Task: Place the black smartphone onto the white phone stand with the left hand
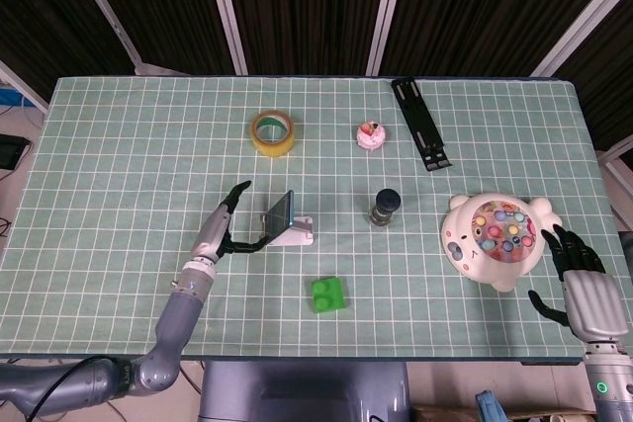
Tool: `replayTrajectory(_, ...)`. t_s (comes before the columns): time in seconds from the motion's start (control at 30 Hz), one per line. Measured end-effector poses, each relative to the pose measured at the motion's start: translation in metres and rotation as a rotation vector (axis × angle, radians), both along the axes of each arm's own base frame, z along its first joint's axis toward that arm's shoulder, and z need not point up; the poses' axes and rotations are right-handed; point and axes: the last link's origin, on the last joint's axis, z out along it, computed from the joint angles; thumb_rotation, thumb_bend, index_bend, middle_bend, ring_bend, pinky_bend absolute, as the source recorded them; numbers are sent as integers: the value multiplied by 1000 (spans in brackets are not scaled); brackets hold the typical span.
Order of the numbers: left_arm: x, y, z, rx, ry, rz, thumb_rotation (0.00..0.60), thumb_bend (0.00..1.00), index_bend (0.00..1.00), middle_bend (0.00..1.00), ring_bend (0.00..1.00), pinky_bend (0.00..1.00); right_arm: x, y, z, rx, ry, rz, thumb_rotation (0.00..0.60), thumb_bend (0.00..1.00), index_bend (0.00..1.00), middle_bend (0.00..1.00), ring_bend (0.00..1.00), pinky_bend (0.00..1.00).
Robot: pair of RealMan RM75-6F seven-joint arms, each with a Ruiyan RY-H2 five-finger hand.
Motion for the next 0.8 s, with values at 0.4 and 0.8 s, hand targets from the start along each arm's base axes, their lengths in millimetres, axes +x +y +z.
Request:
replayTrajectory(0.4, -37, -28, 59, 83, 80, -81, 600, 189, 0, 0, 0, 0, 0, 1, 0, -3, 3, 3, 600, 363, 60, 0, 0, 151)
replayTrajectory(0.8, -116, -92, 132, 283, 487, -257, 600, 139, 0, 0, 0, 0, 0, 2, 0, -5, 6, 5, 600, 363, 60, 0, 0, 152)
